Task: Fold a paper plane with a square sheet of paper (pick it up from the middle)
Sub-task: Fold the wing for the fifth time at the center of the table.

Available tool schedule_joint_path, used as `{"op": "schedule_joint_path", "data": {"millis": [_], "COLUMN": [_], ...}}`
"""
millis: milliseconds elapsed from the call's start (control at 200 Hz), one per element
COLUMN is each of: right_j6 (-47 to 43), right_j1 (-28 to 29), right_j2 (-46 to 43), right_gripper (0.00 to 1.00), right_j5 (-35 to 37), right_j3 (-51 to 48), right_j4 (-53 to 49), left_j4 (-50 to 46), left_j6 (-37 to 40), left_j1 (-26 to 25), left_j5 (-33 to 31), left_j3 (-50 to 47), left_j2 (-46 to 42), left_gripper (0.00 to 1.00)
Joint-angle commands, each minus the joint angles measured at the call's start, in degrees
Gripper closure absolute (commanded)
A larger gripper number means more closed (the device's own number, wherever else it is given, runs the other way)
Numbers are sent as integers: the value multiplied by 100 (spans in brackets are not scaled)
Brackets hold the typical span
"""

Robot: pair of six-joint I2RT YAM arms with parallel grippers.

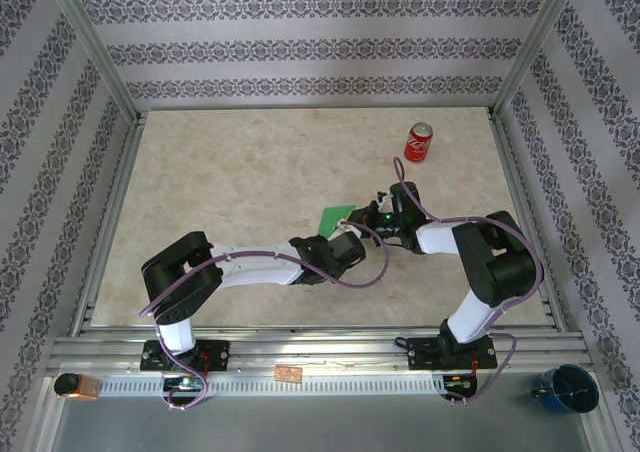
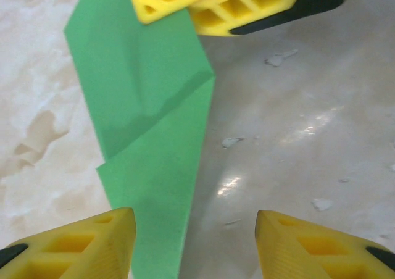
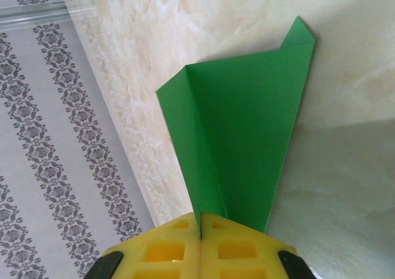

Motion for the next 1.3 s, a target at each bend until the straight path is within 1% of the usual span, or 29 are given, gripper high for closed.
{"op": "schedule_joint_path", "data": {"millis": [0,235,400,530,580,610,844,934,1069,1119,1214,1294], "right_j6": [57,102,190,191,191,198,195,191,139,117,32,-111], "right_j1": [56,48,57,61,57,59,58,57,48,49,40,20], "right_j2": [-84,-32,-5,4,13,17,25,30,22,8,-43,-125], "right_gripper": [99,99,99,99,99,99,99,99,98,97,95,90], "right_j5": [62,36,45,21,10,2,-16,-25,-43,-43,-26,-1], "right_j3": [-72,-64,-112,-99,-90,-90,-90,-90,-81,-81,-81,-64], "right_j4": [151,256,384,397,397,397,411,406,371,348,257,82], "left_j4": [-420,-540,-546,-576,-575,-575,-608,-610,-584,-582,-583,-609], "left_j6": [207,25,52,36,32,34,-21,-29,-72,-87,-106,-159], "left_j1": [-77,-75,-71,-73,-73,-71,-73,-72,-73,-73,-73,-58], "left_j5": [-473,-501,-495,-523,-541,-544,-706,-720,-695,-687,-674,-665], "left_j3": [87,50,78,131,161,176,217,209,186,186,199,217], "left_j2": [81,183,245,302,305,300,289,276,257,268,282,297], "left_gripper": [46,53,59,66,73,76,80,84,92,96,99,100]}}
